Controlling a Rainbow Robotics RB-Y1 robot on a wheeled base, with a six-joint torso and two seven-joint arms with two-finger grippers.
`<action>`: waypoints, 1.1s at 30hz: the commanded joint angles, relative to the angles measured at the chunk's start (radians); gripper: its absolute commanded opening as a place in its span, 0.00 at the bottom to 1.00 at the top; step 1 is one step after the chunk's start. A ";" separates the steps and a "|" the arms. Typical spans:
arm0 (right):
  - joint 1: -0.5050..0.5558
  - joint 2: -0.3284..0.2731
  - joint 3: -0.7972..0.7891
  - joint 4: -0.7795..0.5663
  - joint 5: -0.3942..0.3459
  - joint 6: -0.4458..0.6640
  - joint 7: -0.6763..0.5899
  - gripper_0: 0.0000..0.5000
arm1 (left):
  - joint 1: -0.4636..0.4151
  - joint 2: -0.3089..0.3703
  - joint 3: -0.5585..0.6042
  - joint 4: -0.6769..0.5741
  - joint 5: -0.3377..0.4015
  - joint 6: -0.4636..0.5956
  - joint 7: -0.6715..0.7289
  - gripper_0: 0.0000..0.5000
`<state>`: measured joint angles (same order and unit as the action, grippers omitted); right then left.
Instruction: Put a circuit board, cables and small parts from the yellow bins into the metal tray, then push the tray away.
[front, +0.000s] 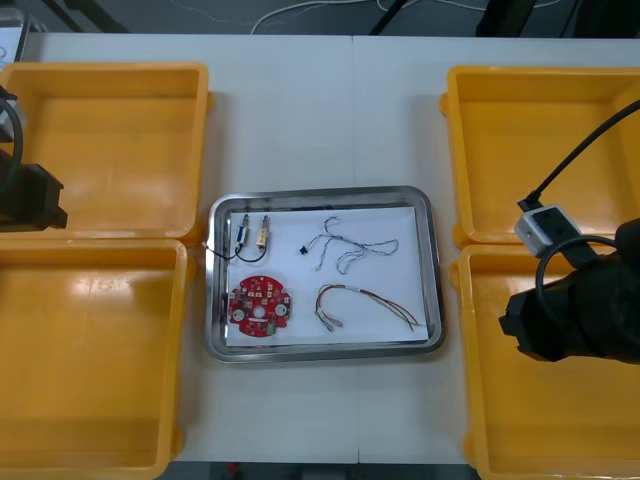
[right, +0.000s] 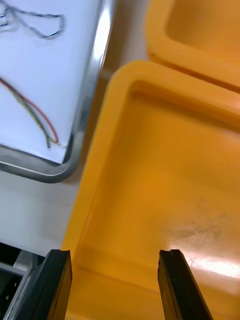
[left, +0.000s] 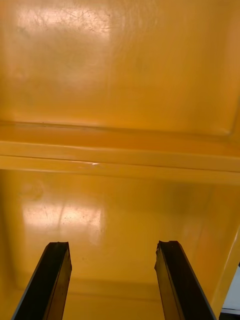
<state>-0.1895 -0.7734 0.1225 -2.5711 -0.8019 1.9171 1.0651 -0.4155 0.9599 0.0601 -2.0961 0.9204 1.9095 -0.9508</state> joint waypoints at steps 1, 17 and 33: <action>-0.064 -0.033 0.103 -0.007 0.010 0.002 0.059 1.00 | 0.043 0.042 0.049 0.033 0.015 -0.069 -0.051 1.00; -0.275 -0.032 0.440 0.083 0.069 -0.121 0.141 1.00 | 0.067 0.042 0.092 0.054 0.020 -0.109 -0.125 1.00; -0.548 0.152 0.804 0.355 0.159 -0.248 0.394 1.00 | 0.067 0.042 0.092 0.060 0.046 -0.112 -0.227 1.00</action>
<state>-0.6704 -0.6785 0.8681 -2.2398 -0.6704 1.6782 1.3894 -0.3600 0.9601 0.1206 -2.0333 0.9556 1.8022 -1.1452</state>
